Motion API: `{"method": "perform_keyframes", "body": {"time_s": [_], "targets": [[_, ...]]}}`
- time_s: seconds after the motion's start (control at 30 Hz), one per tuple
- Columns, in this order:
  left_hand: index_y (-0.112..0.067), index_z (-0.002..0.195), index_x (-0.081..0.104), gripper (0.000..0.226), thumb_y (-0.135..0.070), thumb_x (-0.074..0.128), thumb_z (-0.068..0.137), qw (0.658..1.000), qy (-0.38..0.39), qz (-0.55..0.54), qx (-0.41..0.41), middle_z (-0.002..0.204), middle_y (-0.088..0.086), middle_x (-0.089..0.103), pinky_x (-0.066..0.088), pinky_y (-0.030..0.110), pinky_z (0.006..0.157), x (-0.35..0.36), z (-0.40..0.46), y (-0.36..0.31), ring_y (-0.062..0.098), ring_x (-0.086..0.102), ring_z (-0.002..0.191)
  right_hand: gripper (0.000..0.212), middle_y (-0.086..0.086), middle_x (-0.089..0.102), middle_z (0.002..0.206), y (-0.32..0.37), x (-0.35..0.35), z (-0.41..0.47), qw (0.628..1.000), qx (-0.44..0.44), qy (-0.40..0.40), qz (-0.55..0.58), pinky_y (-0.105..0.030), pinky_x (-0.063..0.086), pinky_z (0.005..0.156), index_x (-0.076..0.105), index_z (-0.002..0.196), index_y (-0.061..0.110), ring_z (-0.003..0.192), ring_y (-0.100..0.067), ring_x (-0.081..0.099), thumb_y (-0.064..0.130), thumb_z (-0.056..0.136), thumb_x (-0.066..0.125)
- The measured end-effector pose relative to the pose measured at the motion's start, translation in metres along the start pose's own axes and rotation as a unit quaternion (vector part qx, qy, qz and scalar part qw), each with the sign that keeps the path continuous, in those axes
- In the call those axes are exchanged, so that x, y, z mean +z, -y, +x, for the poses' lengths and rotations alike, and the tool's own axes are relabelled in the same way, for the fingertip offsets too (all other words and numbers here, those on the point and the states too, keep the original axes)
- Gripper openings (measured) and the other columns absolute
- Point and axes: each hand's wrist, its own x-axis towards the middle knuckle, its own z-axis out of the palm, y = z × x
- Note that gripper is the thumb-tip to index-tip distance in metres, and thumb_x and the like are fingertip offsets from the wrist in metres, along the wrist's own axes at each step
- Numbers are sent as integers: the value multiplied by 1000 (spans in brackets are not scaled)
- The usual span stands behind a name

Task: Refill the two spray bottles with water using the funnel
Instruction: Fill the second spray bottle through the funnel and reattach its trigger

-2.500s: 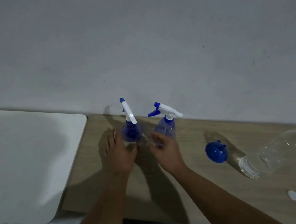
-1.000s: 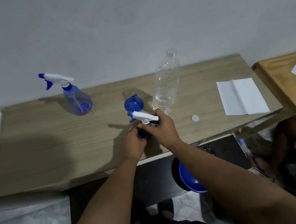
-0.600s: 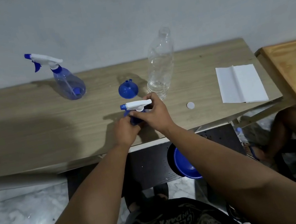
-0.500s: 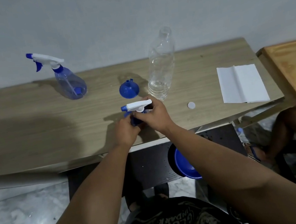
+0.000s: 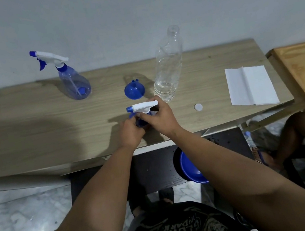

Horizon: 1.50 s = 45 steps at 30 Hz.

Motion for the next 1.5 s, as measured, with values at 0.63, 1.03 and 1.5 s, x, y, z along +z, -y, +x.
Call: {"method": "perform_keyframes", "body": {"time_s": [0.63, 1.03, 1.5], "targets": [[-26, 124, 67, 50, -37, 82, 78, 998, 26, -52, 24, 102, 4, 74, 30, 21, 60, -9, 1, 13, 27, 67, 97, 18, -10, 77, 97, 41, 7, 0, 995, -82, -43, -20, -29, 53, 83, 73, 110, 3, 90, -15, 71, 9, 93, 76], [-20, 110, 71, 42, -36, 85, 74, 997, -9, -71, 40, 94, 0, 73, 44, 25, 72, -18, 9, 38, 21, 65, 87, 18, 6, 74, 95, 32, -34, -14, 987, -17, -82, -134, -34, 58, 80, 74, 105, 21, 84, -19, 72, 29, 90, 80], [-30, 126, 63, 55, -41, 82, 76, 996, 9, -64, 68, 117, -14, 67, 46, 19, 84, -27, 11, 47, 9, 63, 99, 43, -3, 57, 127, -37, -42, -41, 887, 139, -75, -434, -50, 40, 100, 65, 130, 27, 121, -30, 53, 54, 97, 61]]}}
